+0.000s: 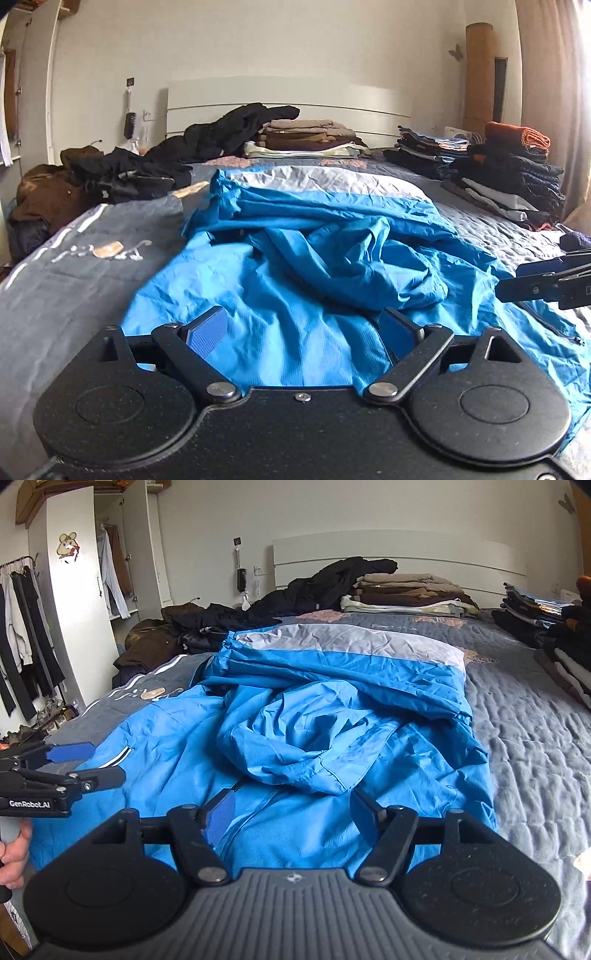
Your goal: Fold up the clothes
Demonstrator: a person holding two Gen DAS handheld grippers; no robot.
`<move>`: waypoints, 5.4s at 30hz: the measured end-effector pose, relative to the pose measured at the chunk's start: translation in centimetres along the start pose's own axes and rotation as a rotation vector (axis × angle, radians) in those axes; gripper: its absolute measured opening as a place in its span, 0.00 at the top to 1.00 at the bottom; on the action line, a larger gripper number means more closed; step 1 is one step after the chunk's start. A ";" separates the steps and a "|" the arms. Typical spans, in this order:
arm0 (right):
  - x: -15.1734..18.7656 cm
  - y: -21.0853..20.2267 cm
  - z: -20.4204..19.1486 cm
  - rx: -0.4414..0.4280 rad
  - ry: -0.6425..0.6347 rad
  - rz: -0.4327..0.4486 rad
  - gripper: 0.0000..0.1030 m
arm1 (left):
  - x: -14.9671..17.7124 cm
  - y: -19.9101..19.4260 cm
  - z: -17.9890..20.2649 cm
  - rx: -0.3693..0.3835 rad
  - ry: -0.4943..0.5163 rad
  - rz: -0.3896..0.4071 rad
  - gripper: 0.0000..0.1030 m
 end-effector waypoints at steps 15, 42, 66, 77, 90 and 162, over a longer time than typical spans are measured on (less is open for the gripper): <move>-3.4 -7.9 -3.1 -0.004 -0.041 0.035 0.30 | -1.6 -2.1 -0.6 -0.011 -0.021 0.026 0.07; 2.2 -9.2 -3.0 0.092 0.020 -0.046 0.28 | 0.4 -5.1 -1.6 0.021 -0.034 -0.012 0.07; 2.3 -8.2 -5.9 0.041 0.069 -0.061 0.28 | 1.0 -5.5 -0.7 0.009 -0.064 -0.084 0.04; -0.1 -8.6 -6.0 -0.030 0.114 -0.081 0.26 | -0.3 -6.5 0.4 -0.002 -0.038 -0.088 0.04; -1.1 -11.8 -5.4 -0.037 0.074 -0.125 0.25 | -3.9 -11.0 3.4 -0.053 0.115 -0.109 0.01; 9.7 -7.3 13.4 -0.087 0.284 -0.577 0.25 | 11.0 -2.6 -14.4 0.287 -0.169 -0.670 0.39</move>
Point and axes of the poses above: each gripper's, at about its wrist camera, not at the fingertips, and y roughly the way its jaws point, z to its right, x to its underside, the point moved 9 cm from there along y, roughly the way its jaws point, and after that the axes turned 1 degree about z, right-handed, at the moved point
